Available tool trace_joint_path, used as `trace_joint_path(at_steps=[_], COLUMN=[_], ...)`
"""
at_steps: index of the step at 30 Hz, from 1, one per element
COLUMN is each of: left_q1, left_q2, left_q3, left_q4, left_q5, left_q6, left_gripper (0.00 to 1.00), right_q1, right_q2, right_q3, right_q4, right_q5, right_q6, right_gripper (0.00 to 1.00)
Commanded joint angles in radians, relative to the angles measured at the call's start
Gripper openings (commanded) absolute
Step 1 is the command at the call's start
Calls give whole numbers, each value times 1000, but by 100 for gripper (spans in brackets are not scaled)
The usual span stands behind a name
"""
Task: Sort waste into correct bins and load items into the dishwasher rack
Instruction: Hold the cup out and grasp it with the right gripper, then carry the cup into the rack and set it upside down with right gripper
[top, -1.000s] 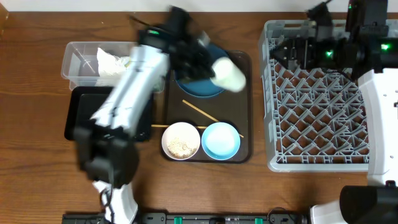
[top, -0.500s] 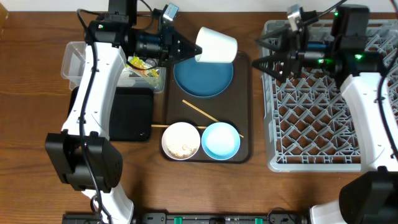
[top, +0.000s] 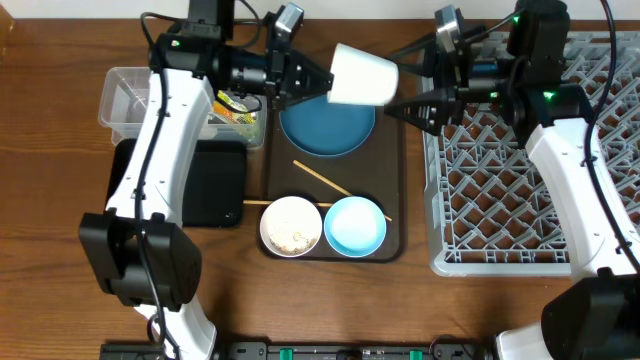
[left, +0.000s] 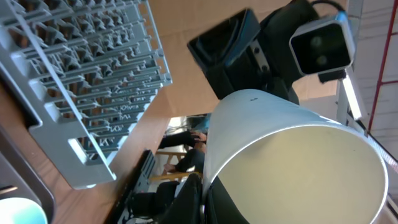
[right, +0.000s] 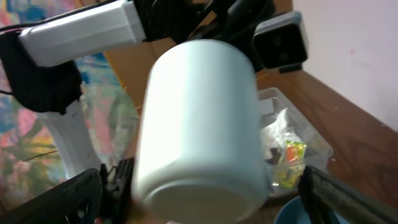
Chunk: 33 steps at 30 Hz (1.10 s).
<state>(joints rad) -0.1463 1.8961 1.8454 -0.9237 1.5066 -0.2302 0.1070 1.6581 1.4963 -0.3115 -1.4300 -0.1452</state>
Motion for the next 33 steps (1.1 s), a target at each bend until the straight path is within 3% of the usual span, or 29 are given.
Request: trace_joint_path(at_steps=[1,4,8,15,17,20,24,27,33], left_q1=[-19,-31,-35,-35,-35,-35,-35,-35,-37], left_q2=[0,0,0,0,0,0,0,0,0], left_q3=[12,12,12,12,12,12,12,12,12], left_q4=[-2,-2,-2,-2,-2,-1,-1,-1,-1], left_q5=[35,35,35,35,34,30,-6,-120,-613], left_q6=[20,20,20,20,20,20,21,21,20], left_gripper=[6,6,6,8,17,31,37,39,39], right_q1=[25,38,52,53,53,36,-29,-95,-174], right_q2=[-3,-3,-3,-3,-3,-3,-3,-5,-53], right_q3=[-1,-1,-1,-1,-1,-1,-1,-1,11], right_q4=[34,47,46,38,38,39,34,-27,-330], right_q5=[21,25,27,27,27,27,80,238,709], right_q6=[63,63,63,63,76,92,187,274,329], right_gripper=[99,96,83,54,47,45,41,42,47])
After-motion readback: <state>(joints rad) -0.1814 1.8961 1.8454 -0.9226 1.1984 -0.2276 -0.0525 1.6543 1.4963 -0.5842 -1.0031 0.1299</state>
